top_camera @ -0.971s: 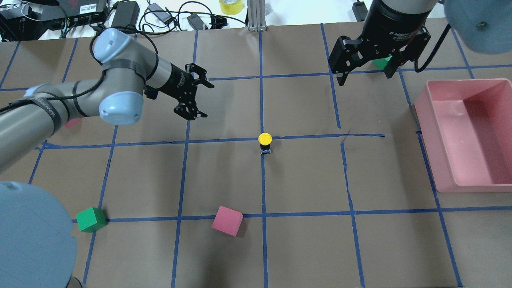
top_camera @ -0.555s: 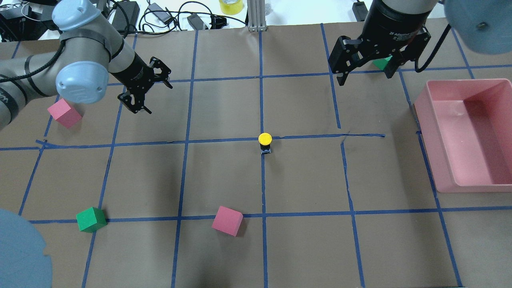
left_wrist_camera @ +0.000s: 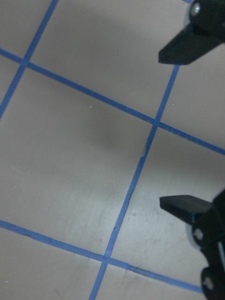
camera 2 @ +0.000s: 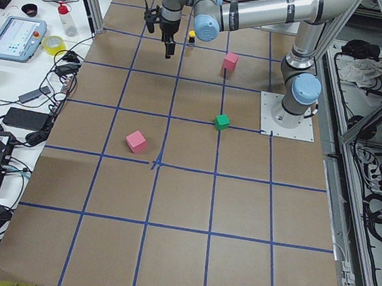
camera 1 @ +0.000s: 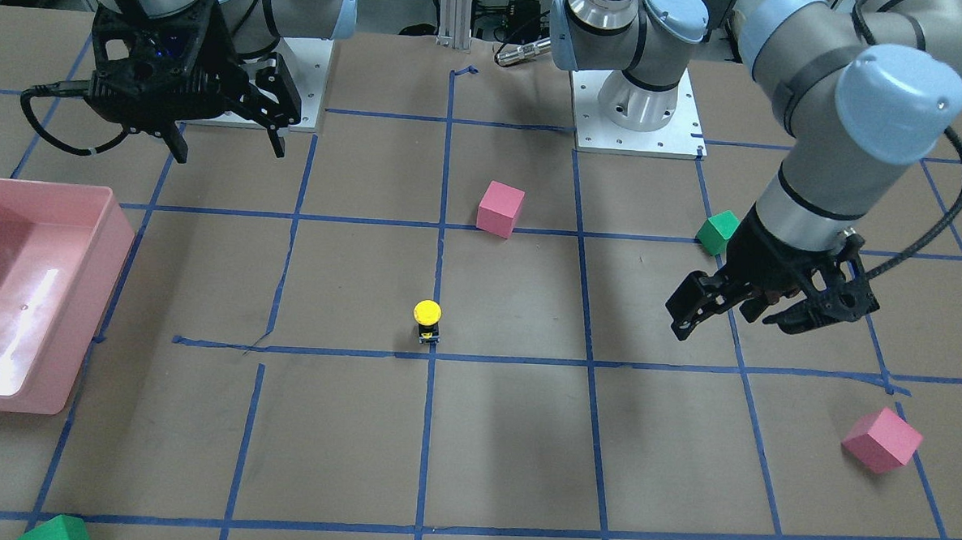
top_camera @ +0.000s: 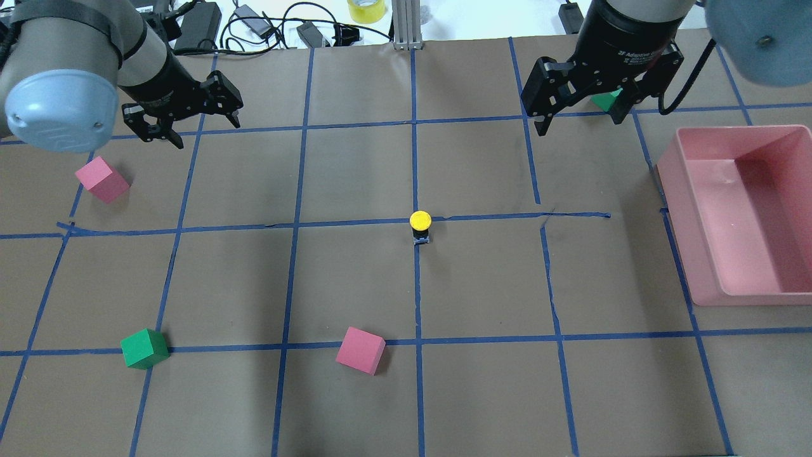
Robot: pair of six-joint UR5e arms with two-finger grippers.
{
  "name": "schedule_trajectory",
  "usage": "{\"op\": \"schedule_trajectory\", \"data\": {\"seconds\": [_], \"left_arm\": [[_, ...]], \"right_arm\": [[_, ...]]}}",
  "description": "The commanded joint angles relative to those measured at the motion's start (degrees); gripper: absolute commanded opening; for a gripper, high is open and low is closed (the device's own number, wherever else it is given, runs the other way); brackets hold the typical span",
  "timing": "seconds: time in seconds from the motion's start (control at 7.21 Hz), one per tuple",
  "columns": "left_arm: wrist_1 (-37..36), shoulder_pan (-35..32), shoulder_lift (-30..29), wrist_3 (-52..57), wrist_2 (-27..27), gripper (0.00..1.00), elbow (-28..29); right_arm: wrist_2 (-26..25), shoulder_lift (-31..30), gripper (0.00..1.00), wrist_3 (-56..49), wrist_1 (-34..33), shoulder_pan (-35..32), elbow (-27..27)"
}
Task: Align button upright
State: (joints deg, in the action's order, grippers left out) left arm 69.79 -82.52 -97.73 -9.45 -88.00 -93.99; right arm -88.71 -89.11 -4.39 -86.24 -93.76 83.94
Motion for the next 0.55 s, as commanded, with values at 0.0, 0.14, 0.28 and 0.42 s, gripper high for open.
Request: {"op": "schedule_trajectory", "data": {"seconds": [0.0,0.14,0.28,0.42], "left_arm": [[1.6,-0.3,4.9,9.3,-0.1,1.0,0.0],[4.4,-0.4,7.4,11.3,-0.2,1.0,0.1],[5.8,-0.4,9.1,11.4,-0.2,1.0,0.1],[7.6,-0.4,9.7,14.0,-0.3,1.0,-0.2]], "right_arm": [[0.0,0.0,1.0,0.0,0.0,0.0,0.0],[-0.1,-0.1,1.0,0.0,0.0,0.1,0.0],[-0.1,0.0,1.0,0.0,0.1,0.0,0.0],[0.0,0.0,1.0,0.0,0.1,0.0,0.0]]}}
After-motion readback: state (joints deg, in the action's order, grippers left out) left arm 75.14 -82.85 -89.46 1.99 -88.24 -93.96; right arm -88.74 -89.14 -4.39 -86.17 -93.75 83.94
